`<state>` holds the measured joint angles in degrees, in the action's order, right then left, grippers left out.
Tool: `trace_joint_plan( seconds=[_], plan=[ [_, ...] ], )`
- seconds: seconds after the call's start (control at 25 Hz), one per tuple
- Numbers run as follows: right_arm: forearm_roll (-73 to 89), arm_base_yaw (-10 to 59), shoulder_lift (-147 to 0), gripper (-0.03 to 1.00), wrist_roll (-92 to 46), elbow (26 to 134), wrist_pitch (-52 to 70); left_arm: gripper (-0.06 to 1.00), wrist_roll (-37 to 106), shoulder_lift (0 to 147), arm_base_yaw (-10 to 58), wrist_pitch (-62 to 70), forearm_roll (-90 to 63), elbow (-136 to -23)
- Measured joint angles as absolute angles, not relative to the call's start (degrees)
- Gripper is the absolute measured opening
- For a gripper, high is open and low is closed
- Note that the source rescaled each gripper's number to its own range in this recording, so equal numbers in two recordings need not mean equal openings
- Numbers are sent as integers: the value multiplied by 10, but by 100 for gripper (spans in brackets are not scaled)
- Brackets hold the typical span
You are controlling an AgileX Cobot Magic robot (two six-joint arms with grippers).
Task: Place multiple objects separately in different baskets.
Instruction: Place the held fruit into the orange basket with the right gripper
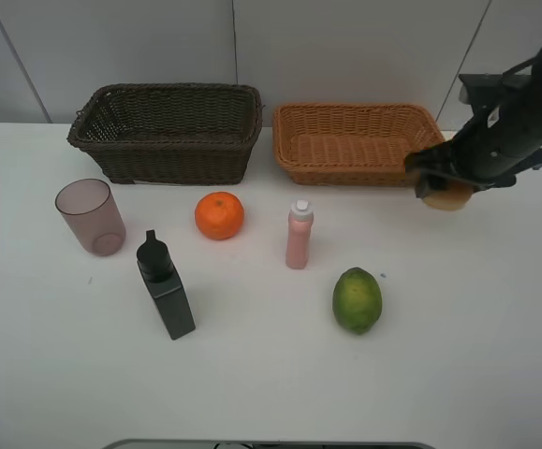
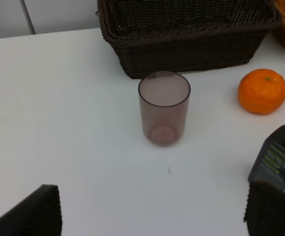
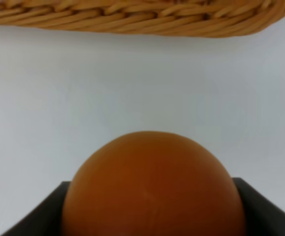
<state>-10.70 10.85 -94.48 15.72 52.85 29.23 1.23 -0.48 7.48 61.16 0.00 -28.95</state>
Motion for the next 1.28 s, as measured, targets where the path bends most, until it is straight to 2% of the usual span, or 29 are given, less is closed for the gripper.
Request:
trace_joint_plan(
  seconds=[0.2,0.4,0.96,1.28],
  plan=[
    [-107,113,-928,43,120,612,412,96,12,-5,75,612,0,-290],
    [-107,115,-950,43,86,707,453,96,12,-5,75,612,0,-290],
    [-78,115,-1187,43,55,1020,553,96,12,-5,75,612,0,-290],
    [-12,115,-1289,43,55,1111,582,96,12,-5,75,612,0,-290]
  ],
)
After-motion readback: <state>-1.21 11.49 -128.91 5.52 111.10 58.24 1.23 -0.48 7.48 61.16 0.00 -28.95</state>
